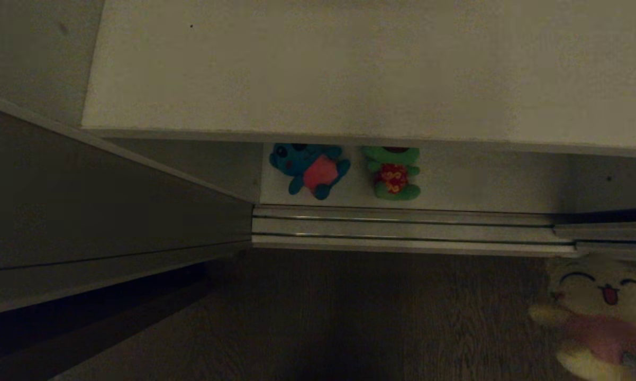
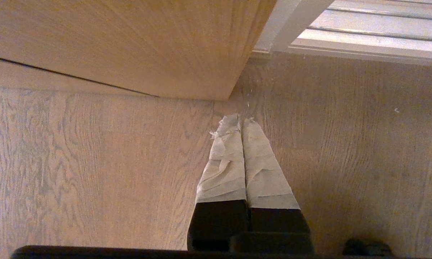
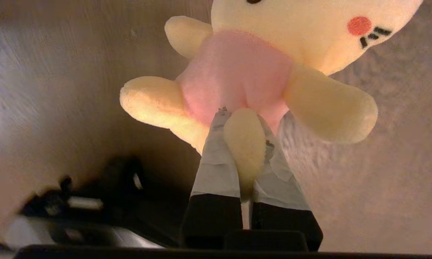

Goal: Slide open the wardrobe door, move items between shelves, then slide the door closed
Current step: Place the pink doll on the lower shelf

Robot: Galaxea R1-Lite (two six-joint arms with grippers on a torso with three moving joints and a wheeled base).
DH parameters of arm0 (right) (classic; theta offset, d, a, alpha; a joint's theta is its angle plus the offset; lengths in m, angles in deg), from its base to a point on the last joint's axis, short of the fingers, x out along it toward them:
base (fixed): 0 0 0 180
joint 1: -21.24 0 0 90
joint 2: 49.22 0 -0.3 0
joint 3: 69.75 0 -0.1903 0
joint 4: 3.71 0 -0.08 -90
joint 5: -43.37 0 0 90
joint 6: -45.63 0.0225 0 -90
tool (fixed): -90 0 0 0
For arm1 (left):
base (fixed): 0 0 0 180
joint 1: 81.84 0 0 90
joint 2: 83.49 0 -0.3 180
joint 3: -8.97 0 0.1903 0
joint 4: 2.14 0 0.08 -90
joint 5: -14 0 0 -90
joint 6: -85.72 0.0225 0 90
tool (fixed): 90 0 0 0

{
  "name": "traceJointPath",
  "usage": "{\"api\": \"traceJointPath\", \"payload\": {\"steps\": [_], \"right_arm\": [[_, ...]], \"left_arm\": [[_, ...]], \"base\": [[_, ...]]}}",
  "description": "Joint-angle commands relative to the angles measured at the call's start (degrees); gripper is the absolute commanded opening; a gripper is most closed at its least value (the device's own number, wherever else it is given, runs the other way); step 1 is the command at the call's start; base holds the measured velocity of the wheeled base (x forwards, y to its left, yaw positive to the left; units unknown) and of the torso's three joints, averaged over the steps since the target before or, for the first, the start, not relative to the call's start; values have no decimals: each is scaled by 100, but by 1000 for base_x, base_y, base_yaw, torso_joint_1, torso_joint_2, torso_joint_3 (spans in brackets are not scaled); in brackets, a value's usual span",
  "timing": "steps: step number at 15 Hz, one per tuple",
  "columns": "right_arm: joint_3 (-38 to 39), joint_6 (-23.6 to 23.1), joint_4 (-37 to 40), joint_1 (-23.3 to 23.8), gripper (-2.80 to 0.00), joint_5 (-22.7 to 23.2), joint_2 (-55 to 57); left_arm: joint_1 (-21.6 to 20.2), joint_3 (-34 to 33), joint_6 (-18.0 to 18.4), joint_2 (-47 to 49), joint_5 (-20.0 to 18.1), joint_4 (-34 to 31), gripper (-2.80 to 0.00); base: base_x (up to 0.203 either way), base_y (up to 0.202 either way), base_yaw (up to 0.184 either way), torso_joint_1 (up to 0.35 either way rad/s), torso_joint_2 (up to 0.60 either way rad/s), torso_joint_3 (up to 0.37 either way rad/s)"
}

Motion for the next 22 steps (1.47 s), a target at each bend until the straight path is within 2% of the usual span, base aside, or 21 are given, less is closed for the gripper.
{"api": "traceJointPath", "payload": {"steps": [1, 3, 5, 9, 12, 17, 19, 22], "right_arm": [[-185, 127, -659, -133, -280, -86, 1485], [-297, 177, -1334, -44, -280, -152, 2136], [-472, 208, -1695, 79, -280, -172, 2754], [-1009, 193, -2699, 574, -280, -132, 4160], [-1530, 171, -3261, 754, -280, 145, 4888], [-1946, 160, -4412, 956, -280, 542, 5814], [-2201, 41, -4593, 1022, -280, 782, 5938], [-2532, -31, -4657, 1061, -280, 864, 6172]], "left_arm": [[-1, -1, -5, -7, 2, 0, -280], [-1, -1, -5, -7, 2, 0, -280], [-1, -1, -5, -7, 2, 8, -280], [-1, -1, -5, -7, 2, 0, -280], [-1, -1, -5, -7, 2, 0, -280], [-1, -1, -5, -7, 2, 2, -280], [-1, -1, -5, -7, 2, 0, -280], [-1, -1, -5, -7, 2, 0, -280]], "base": [[0, 0, 0, 0, 0, 0], [0, 0, 0, 0, 0, 0], [0, 0, 0, 0, 0, 0], [0, 0, 0, 0, 0, 0], [0, 0, 0, 0, 0, 0], [0, 0, 0, 0, 0, 0], [0, 0, 0, 0, 0, 0], [0, 0, 0, 0, 0, 0]]}}
